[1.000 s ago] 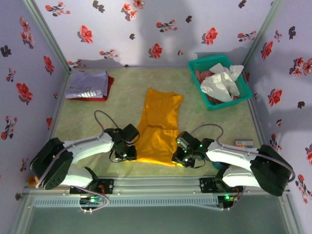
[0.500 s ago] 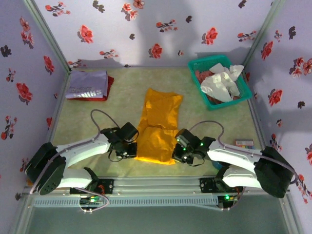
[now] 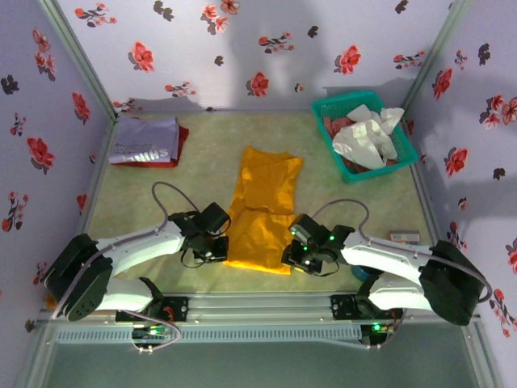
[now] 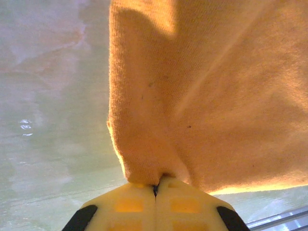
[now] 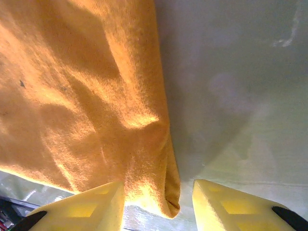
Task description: Fold and stack the t-shirts
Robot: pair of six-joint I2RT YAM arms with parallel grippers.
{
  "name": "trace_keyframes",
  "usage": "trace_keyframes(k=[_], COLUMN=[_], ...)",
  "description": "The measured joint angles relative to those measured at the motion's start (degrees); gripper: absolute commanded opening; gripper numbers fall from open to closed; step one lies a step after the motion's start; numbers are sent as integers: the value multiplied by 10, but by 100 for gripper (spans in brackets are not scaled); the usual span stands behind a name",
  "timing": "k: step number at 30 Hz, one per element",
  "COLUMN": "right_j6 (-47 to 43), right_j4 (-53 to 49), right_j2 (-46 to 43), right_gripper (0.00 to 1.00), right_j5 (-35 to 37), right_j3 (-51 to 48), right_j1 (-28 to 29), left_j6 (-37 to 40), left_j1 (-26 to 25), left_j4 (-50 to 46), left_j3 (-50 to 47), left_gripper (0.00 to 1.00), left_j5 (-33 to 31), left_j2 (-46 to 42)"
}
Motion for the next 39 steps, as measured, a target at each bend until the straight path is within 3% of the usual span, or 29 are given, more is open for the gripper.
trace_keyframes(k=[5,13,22,32,39], right_j6=[-6,-16,-15,33,46], right_j4=[-1,-3,-40,-109,-159], right_j2=[30,54,-4,-178,-265], right_gripper=[34,0,0,0,0], right_j5=[-4,-5,5,8,34], right_j3=[16,19,2,-76,-64], right_j1=[12,15,15,18,5], left_j6=[-2,-6,-32,-108,-116], left_j1=[0,-5,-54,-153,-137], left_j4=[2,4,5,28,-23], left_j3=[0,-8,-8,-5,88], left_gripper=[4,3,0,0,0], left_j5=[1,1,13,36,35], left_j2=[0,0,6,28,29])
